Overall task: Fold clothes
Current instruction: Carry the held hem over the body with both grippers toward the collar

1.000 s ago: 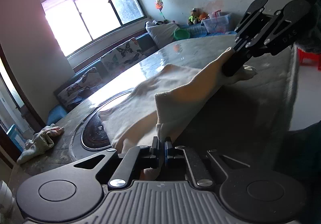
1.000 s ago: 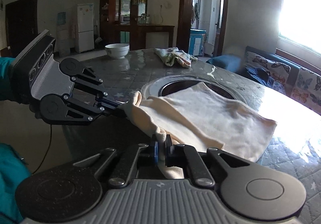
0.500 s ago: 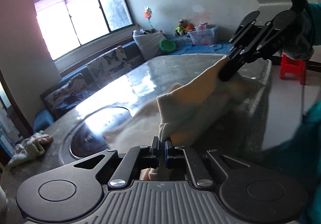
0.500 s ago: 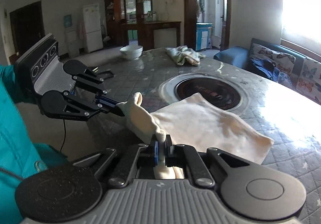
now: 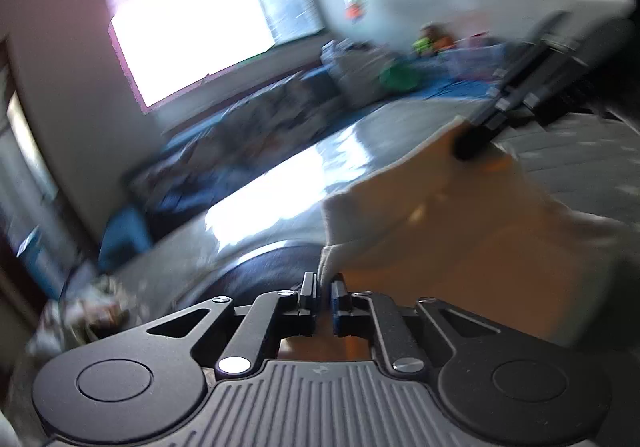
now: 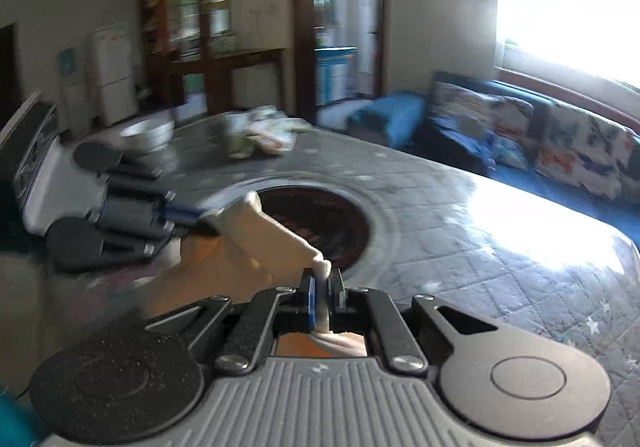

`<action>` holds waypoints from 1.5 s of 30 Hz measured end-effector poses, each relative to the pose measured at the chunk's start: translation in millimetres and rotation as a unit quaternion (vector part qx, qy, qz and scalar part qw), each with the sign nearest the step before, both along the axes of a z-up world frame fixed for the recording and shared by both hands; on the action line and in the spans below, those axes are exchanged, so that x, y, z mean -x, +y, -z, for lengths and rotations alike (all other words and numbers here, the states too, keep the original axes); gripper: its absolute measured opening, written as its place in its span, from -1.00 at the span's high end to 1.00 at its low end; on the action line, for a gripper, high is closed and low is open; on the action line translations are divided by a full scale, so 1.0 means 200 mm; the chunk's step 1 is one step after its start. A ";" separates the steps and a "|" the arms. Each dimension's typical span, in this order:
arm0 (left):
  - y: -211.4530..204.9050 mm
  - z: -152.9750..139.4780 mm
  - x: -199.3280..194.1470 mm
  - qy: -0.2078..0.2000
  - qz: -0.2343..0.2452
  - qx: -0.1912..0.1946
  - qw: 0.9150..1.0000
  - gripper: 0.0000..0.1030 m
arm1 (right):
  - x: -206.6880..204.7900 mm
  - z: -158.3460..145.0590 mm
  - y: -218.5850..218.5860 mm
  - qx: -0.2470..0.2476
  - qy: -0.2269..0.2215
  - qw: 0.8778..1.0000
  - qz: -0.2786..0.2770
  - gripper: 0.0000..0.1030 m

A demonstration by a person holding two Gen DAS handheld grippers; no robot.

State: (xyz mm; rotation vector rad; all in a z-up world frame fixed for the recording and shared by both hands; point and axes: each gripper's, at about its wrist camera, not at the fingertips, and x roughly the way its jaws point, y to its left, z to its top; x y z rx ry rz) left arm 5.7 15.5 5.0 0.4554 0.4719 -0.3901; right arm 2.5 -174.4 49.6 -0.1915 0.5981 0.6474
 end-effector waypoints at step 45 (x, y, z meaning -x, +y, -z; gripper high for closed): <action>0.06 0.03 0.06 0.087 -0.107 0.164 0.977 0.31 | 0.05 0.34 -0.21 -0.064 0.007 0.983 0.172 0.67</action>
